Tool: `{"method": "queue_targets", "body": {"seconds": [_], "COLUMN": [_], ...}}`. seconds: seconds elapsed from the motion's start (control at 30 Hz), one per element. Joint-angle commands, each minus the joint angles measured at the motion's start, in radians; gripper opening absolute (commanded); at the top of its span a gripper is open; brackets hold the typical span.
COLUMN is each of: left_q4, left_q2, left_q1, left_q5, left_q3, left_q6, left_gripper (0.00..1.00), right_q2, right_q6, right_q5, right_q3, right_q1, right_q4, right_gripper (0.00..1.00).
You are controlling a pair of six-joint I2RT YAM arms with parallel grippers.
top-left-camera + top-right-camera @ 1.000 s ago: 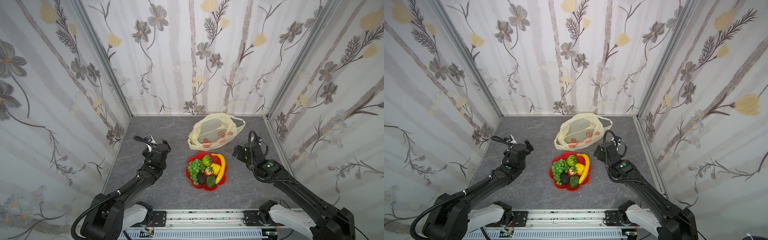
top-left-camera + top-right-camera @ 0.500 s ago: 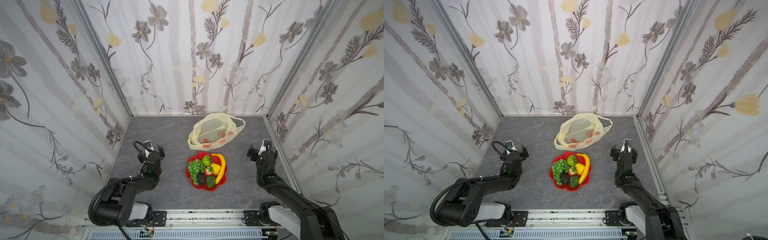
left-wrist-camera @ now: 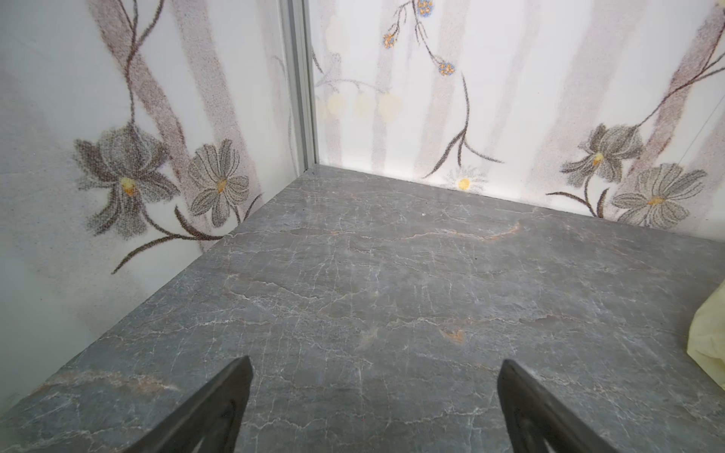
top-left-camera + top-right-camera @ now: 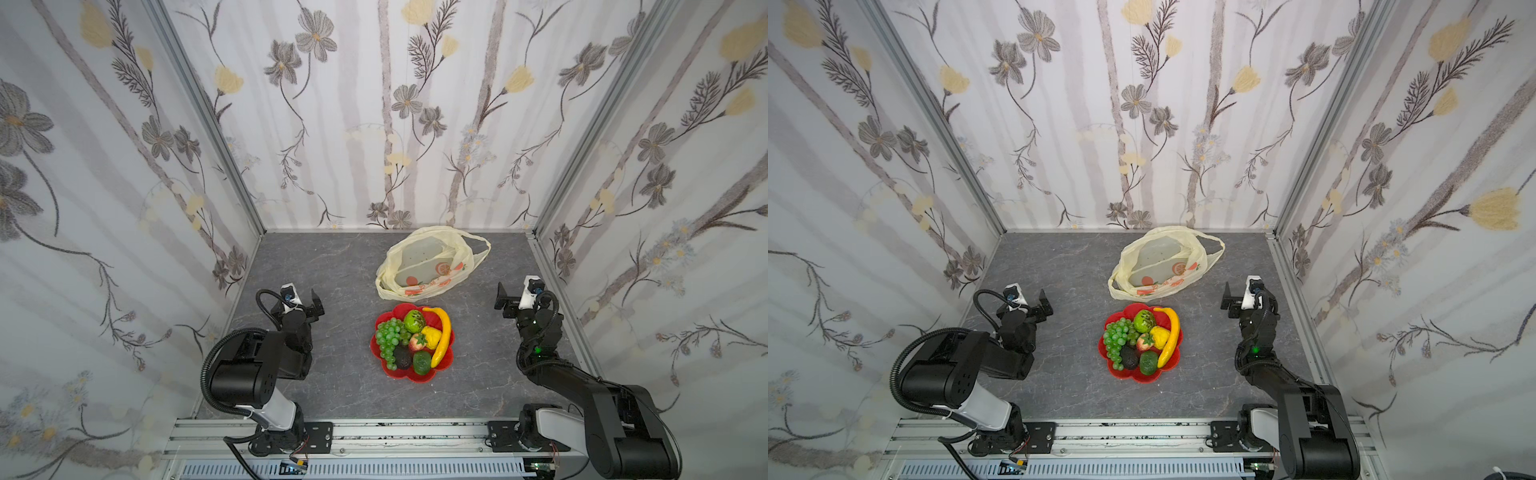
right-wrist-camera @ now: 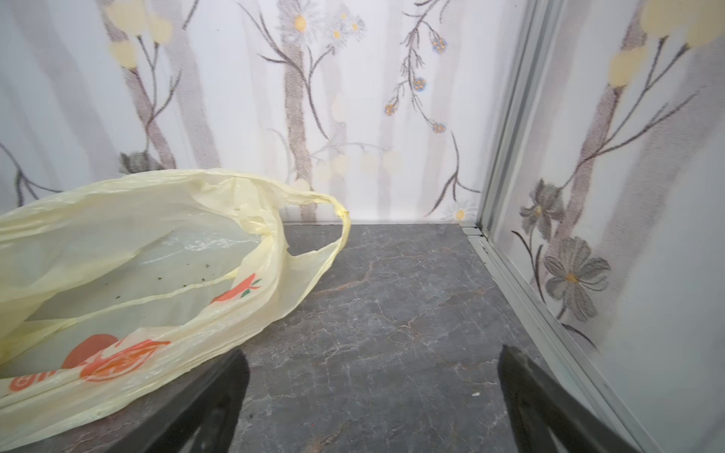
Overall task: Take fruits out of the plastic bag
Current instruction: Reset both arms
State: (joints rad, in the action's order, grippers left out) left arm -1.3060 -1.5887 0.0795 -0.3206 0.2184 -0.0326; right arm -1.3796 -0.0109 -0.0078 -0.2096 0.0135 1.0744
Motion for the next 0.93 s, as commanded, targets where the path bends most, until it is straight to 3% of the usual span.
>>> {"method": "queue_targets", "body": {"seconds": [0.0,0.07,0.13,0.2,0.27,0.9], "left_q4": [-0.075,-0.076,-0.076,-0.076,-0.075,-0.075], "left_q2": [-0.005,-0.003,-0.004,-0.004,-0.002,-0.003], "left_q1": [-0.006,-0.006,-0.006,-0.006,-0.006,-0.006], "left_q5": [0.026,0.028,0.027,0.027,0.027,0.027], "left_q3": [0.004,0.004,0.004,0.004,0.004,0.004], "left_q6": [-0.03,-0.03,-0.03,-0.031,-0.03,-0.031], "left_gripper": [1.0,1.0,1.0,1.0,1.0,1.0], "right_q2": [-0.08,-0.137,-0.111,-0.135,-0.119,-0.128], "right_q6": [-0.004,0.02,0.031,0.05,0.057,0.051], "right_q5": [-0.081,-0.047,-0.008,0.03,0.072,0.074], "right_q3": [0.017,0.013,-0.021,0.001,-0.001,0.006], "right_q1": [-0.003,-0.008,-0.01,-0.01,-0.009,-0.004], "right_q4": [0.191,0.252,0.145,0.233,0.198,0.224], "right_gripper": [1.0,1.0,1.0,1.0,1.0,1.0]}}
